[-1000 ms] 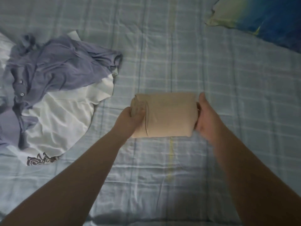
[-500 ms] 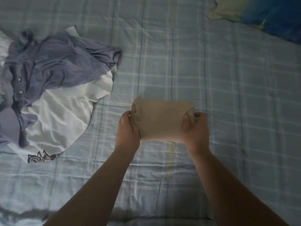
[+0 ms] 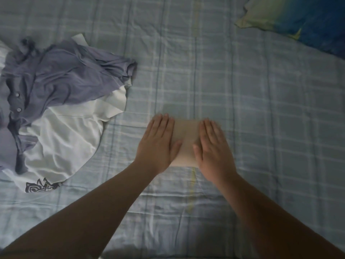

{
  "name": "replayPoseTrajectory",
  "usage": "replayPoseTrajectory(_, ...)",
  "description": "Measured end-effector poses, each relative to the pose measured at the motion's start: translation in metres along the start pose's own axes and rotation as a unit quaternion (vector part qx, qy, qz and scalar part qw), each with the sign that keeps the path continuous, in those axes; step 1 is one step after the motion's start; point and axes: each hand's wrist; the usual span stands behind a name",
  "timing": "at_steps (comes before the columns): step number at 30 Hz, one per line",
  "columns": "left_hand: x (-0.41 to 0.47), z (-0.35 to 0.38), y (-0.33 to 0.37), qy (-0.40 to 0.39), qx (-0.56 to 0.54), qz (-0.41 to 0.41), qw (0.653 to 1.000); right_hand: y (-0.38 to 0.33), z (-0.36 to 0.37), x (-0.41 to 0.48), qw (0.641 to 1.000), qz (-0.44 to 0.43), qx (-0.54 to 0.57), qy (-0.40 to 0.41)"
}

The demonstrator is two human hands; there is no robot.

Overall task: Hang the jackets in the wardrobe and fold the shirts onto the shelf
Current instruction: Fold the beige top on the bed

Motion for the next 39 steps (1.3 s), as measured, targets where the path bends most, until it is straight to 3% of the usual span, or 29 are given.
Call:
replayPoseTrajectory(6,-0.015,0.035,-0.02,0.003,-0.081,-0.017,0.997,0.006,0.029,-0.016,0.997,0.053,0.061,-0.004)
replayPoseTrajectory(12,-0.01,0.021,-0.016,-0.024,-0.14,-0.036,0.989,0.007,0.014,-0.005,0.988,0.067,0.14,-0.014)
replayPoseTrajectory(14,-0.011,0.012,-0.013,0.023,-0.236,-0.118,0.964,0.005,0.006,-0.004,0.964,0.101,0.238,0.055)
replayPoseTrajectory(17,-0.012,-0.002,-0.017,0.115,-0.375,-0.36,0.847,0.003,-0.002,-0.009,0.914,0.208,0.278,0.212)
replayPoseTrajectory(18,-0.009,-0.006,-0.019,0.087,-0.387,-0.426,0.813,0.004,-0.005,-0.007,0.896,0.273,0.274,0.218)
replayPoseTrajectory(20,-0.003,-0.011,-0.019,-0.029,-0.329,-0.492,0.805,0.005,-0.009,0.0,0.858,0.4,0.289,0.143)
replayPoseTrajectory(22,0.004,-0.012,-0.013,-0.106,-0.269,-0.495,0.819,0.006,-0.012,0.01,0.842,0.458,0.285,0.036)
replayPoseTrajectory(24,0.011,-0.009,-0.004,-0.126,-0.252,-0.492,0.824,0.009,-0.014,0.016,0.856,0.457,0.239,-0.048)
replayPoseTrajectory(28,0.024,-0.003,-0.003,-0.148,-0.229,-0.468,0.841,0.015,-0.013,0.024,0.866,0.446,0.208,-0.09)
replayPoseTrajectory(31,0.022,-0.005,-0.009,-0.166,-0.284,-0.484,0.811,0.02,-0.015,0.025,0.846,0.444,0.286,-0.071)
replayPoseTrajectory(33,0.009,-0.011,-0.005,-0.169,-0.356,-0.473,0.788,0.022,-0.021,0.017,0.819,0.449,0.357,-0.011)
replayPoseTrajectory(37,-0.025,-0.045,0.024,-0.11,-0.466,-0.444,0.757,0.014,-0.057,-0.013,0.799,0.411,0.427,0.1)
replayPoseTrajectory(39,-0.042,-0.08,0.045,-0.082,-0.498,-0.428,0.75,0.008,-0.098,-0.028,0.806,0.37,0.442,0.134)
Point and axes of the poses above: each hand's wrist, its own x-axis towards the middle knuckle, its own z-axis out of the palm, y = z × x, and after that the axes turned 9 degrees about -z, right-handed
